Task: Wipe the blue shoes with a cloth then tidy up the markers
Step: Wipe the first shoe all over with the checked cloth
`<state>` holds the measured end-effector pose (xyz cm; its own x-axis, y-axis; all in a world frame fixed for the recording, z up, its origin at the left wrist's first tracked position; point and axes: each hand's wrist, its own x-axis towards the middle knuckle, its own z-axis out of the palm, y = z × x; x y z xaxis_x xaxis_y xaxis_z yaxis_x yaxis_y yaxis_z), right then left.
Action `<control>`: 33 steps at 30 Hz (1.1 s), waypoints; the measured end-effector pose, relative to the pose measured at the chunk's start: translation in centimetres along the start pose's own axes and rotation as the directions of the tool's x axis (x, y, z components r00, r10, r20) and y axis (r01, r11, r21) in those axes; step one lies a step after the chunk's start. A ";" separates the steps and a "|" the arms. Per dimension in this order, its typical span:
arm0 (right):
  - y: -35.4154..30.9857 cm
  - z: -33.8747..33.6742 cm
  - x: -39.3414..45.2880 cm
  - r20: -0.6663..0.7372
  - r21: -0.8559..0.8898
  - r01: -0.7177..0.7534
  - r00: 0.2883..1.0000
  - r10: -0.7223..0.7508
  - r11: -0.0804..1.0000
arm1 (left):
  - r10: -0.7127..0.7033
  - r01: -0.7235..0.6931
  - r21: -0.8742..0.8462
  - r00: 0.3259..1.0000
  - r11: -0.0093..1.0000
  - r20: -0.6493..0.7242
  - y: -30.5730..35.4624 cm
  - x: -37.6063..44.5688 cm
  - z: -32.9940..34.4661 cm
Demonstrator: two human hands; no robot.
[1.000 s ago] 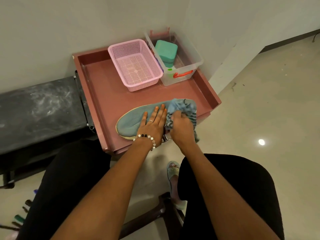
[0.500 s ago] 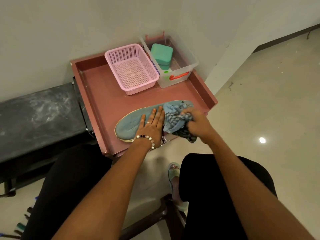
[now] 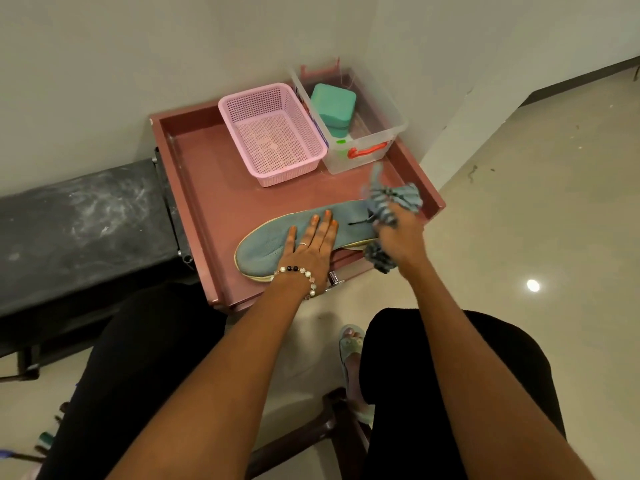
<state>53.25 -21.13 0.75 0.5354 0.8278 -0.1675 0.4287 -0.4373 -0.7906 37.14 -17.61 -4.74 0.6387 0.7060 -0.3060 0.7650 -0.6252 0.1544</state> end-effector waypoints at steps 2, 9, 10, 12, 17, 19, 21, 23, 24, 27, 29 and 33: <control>0.6 2.2 -0.4 0.135 -0.361 0.156 0.984 -0.114 0.920 | -0.001 0.001 0.009 1.000 1.000 0.000 0.0 0.0 -0.1; 0.6 1.4 0.9 0.261 -0.647 0.299 0.951 -0.164 0.702 | 0.010 -0.009 0.029 0.999 1.000 -0.034 -0.2 -0.1 0.4; 0.6 1.4 1.9 0.244 -0.632 0.292 0.954 -0.174 0.718 | 0.010 -0.009 0.041 0.999 0.999 -0.040 -0.2 -0.1 0.5; 0.4 2.1 3.3 0.208 -0.624 0.240 0.968 -0.139 0.743 | 0.009 -0.008 0.044 1.000 0.999 -0.030 -0.1 -0.1 0.4; 0.3 4.3 1.1 0.143 -0.670 0.131 0.989 -0.046 0.731 | 0.005 -0.005 0.008 1.000 1.000 -0.029 -0.3 -0.1 0.3; 0.6 3.8 -0.5 0.165 -0.645 0.154 0.984 -0.060 0.749 | 0.005 -0.004 0.009 0.999 1.000 -0.052 -0.4 -0.1 0.5; 0.6 3.5 -0.7 0.177 -0.667 0.135 0.984 -0.020 0.732 | 0.007 -0.007 0.007 0.999 1.000 -0.051 -0.5 0.0 0.6; -0.1 3.5 0.6 0.162 -0.690 0.092 0.986 0.029 0.718 | 0.018 -0.017 0.011 0.998 1.000 -0.054 -0.5 -0.1 0.8; -0.4 3.6 2.1 0.159 -0.703 0.080 0.986 0.046 0.706 | 0.019 -0.018 0.011 0.998 1.000 -0.066 -0.5 -0.1 0.8; -1.1 2.4 6.2 0.241 -0.671 0.079 0.964 0.116 0.737 | 0.026 -0.027 -0.014 0.997 1.000 -0.074 -0.5 -0.3 0.5; -1.0 1.7 7.3 0.280 -0.642 0.104 0.954 0.106 0.760 | 0.023 -0.026 -0.030 0.997 0.999 -0.072 -0.5 -0.4 0.4; -0.5 3.4 3.3 0.174 -0.665 0.104 0.985 0.018 0.739 | 0.018 -0.020 -0.032 0.998 0.999 -0.064 -0.6 -0.1 0.4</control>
<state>52.29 -16.95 -1.42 0.4084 0.8684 -0.2812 0.8567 -0.4710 -0.2103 36.62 -17.43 -5.20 0.6562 0.7145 -0.2428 0.7544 -0.6283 0.1900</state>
